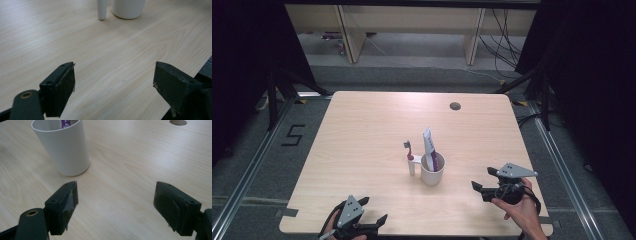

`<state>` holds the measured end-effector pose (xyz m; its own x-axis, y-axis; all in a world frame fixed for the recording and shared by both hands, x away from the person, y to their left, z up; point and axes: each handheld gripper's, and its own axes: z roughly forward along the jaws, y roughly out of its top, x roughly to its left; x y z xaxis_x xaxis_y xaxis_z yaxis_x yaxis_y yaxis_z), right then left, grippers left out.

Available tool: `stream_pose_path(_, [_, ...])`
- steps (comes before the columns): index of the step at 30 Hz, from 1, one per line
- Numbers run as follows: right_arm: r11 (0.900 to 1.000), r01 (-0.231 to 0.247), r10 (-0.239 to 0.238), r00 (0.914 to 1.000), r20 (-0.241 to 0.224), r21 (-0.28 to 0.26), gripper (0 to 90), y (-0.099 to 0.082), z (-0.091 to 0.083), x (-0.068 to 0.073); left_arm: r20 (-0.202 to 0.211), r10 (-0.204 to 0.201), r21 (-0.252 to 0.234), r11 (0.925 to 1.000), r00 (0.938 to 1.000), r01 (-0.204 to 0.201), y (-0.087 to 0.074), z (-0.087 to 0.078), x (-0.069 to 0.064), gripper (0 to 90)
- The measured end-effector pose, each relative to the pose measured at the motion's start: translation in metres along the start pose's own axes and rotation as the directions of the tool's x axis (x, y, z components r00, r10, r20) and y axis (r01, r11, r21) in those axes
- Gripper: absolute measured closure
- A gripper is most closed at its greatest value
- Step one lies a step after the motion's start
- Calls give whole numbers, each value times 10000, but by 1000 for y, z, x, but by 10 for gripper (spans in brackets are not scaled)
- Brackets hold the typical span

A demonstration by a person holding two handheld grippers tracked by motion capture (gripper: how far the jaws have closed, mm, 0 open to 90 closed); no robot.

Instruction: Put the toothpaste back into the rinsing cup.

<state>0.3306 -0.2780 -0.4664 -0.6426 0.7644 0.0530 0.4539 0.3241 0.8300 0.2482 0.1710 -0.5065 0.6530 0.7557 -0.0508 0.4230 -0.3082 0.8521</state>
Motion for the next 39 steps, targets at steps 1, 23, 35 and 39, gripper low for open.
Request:
stream_pose_path(1, [9994, -319, 319, 9995, -7, 129, 208, -1, -2, 2, -32, 3, 25, 10000, 10000, -3, 0, 0, 0, 173])
stream_pose_path(23, [9959, -309, 311, 9995, 0, 850, 196, -32, -19, 16, -20, -66, -43, 10000, 10000, 66, 0, 0, 0, 173])
stream_pose_path(35, [9930, 325, -327, 9995, -2, 1135, 193, -43, -25, 19, 8, -153, -108, 9998, 9999, 154, -1, 1, -1, 172])
stream_pose_path(39, [9910, 372, -388, 9992, 96, 1289, 193, -48, -28, 20, -1, -156, -116, 9998, 9999, 156, -2, 1, -1, 173])
